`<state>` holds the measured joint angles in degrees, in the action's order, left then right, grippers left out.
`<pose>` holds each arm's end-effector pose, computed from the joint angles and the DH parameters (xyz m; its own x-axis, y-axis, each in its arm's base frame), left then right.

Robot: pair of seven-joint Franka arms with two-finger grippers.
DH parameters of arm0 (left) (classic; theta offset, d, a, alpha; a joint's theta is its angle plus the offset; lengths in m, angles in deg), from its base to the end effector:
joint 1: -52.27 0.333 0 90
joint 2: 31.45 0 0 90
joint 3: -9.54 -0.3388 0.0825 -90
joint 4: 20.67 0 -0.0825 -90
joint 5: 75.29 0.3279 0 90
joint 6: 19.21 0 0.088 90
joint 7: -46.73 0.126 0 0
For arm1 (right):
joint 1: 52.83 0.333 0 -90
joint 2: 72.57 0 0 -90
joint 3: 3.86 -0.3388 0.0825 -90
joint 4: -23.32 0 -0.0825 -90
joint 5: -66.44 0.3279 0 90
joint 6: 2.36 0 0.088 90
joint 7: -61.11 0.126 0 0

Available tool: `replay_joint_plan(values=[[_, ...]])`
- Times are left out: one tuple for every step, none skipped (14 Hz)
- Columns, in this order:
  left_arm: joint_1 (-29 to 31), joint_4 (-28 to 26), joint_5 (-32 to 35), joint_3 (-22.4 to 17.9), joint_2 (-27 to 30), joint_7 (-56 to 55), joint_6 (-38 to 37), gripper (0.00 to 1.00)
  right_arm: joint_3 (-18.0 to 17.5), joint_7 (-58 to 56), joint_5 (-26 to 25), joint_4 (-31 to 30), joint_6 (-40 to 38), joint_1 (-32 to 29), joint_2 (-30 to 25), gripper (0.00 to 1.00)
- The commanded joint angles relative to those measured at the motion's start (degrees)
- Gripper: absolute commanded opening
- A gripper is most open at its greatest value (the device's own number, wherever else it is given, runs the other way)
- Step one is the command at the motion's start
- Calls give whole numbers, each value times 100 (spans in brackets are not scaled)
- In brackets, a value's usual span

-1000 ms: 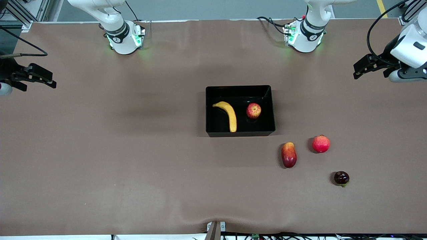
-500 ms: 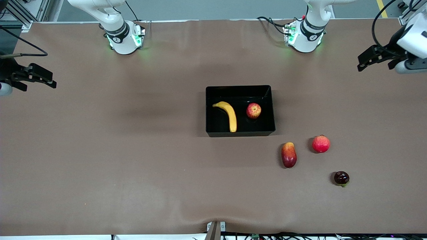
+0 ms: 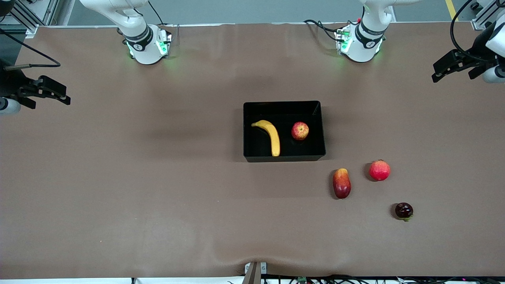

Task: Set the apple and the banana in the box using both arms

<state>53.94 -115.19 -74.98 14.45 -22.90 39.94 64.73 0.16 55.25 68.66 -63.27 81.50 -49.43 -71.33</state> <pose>0.4353 -0.0276 0.6564 0.9974 0.0639 -0.0336 0.0632 -0.9978 -0.0222 0.4934 0.0003 0.6331 0.9933 0.0953 -0.0649 0.0926 -0.9947 -0.0441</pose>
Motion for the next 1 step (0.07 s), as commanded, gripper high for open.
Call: replay_joint_plan(values=[[9, 180, -5, 27, -107, -33, -133, 100, 2, 94, -12, 54, -45, -5, 17, 100]])
